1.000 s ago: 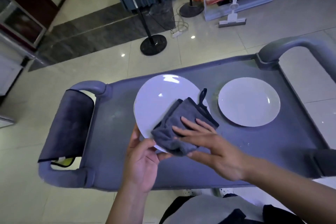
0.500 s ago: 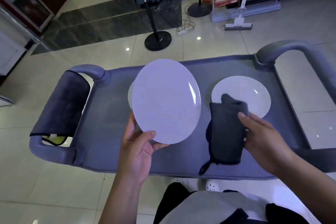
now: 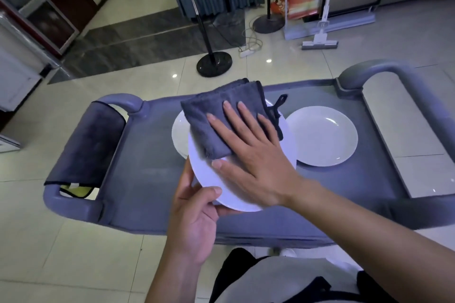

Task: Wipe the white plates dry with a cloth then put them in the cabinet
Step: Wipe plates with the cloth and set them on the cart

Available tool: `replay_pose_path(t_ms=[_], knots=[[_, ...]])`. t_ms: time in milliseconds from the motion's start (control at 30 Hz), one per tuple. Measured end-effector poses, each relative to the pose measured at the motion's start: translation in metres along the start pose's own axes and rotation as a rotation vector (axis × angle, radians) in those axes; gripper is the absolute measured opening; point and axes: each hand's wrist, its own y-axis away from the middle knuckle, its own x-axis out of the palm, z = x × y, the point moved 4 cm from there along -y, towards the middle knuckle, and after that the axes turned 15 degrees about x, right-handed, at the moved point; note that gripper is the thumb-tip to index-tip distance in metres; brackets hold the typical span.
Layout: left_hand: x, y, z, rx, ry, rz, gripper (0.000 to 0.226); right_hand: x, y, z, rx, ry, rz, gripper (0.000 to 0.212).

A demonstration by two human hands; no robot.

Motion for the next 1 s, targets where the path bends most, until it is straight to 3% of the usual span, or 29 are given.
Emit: replay_pose_path(t_ms=[400,733,833,1000], knots=[[0.003,-0.001,-0.015,0.064,-0.036,-0.094,0.059,0.004,0.003,-0.040,0.216,-0.110,-0.085,0.053],[-0.005,-0.021,-0.019,0.127,-0.165,-0.131,0.066,0.013,0.062,-0.034,0.287,-0.548,0.279,0.037],[-0.008,-0.026,-0.017,0.115,-0.202,-0.115,0.064,0.003,0.072,-0.035,0.433,-0.880,0.498,0.031],[-0.013,-0.033,-0.015,0.082,-0.236,-0.083,0.060,-0.013,0.071,-0.065,0.908,-1.393,0.361,0.043]])
